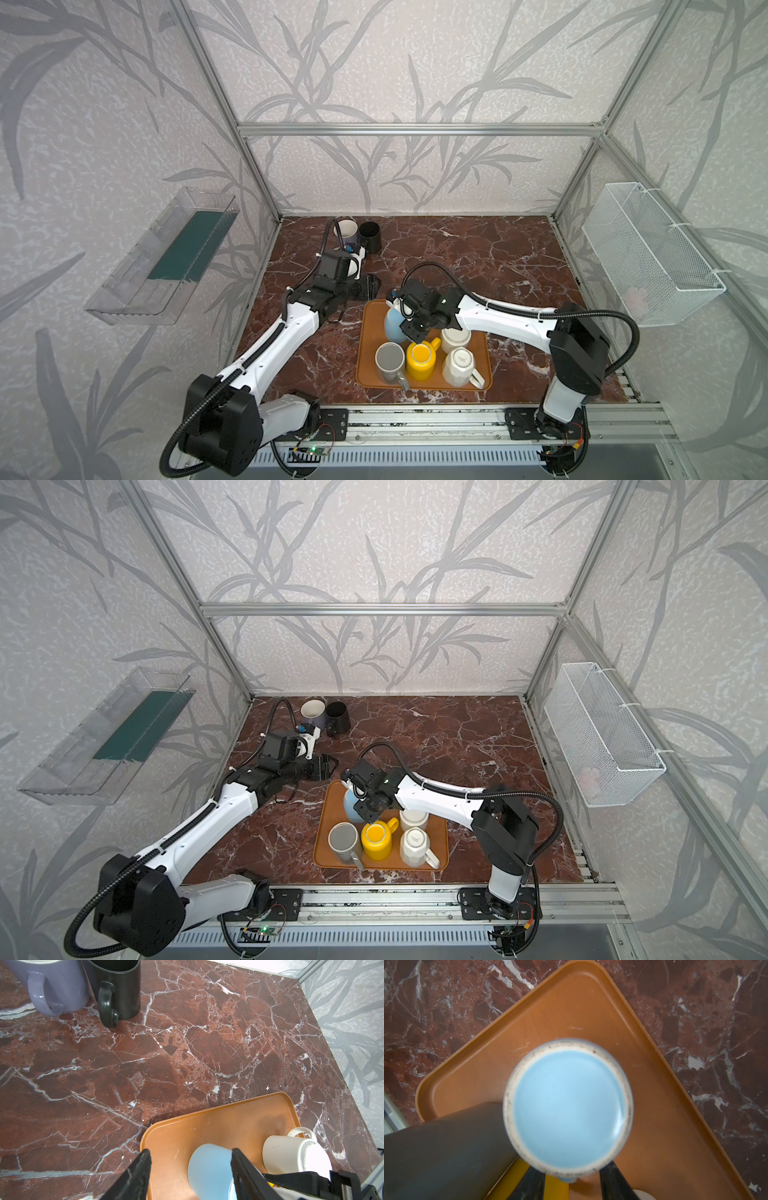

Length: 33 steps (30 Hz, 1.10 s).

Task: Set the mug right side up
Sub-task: 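Lower the right gripper onto the light blue mug's base and close it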

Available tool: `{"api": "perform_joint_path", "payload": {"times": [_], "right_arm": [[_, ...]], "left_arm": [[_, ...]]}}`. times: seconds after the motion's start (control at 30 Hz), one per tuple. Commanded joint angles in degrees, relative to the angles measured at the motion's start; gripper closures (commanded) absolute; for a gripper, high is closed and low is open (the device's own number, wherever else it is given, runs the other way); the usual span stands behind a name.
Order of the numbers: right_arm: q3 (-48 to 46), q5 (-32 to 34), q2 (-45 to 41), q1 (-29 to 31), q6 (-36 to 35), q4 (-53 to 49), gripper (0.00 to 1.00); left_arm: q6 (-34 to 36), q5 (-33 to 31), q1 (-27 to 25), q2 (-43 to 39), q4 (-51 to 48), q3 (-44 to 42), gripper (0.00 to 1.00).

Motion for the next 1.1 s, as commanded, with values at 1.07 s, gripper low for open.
{"api": "perform_joint_path", "payload": {"times": [1.07], "right_arm": [[12.72,1.08,8.47,0.33,-7.26,-14.54,0.65]], "left_arm": [[-0.12,-6.88,-0.2,-3.78,-4.52,2.48,0.37]]}}
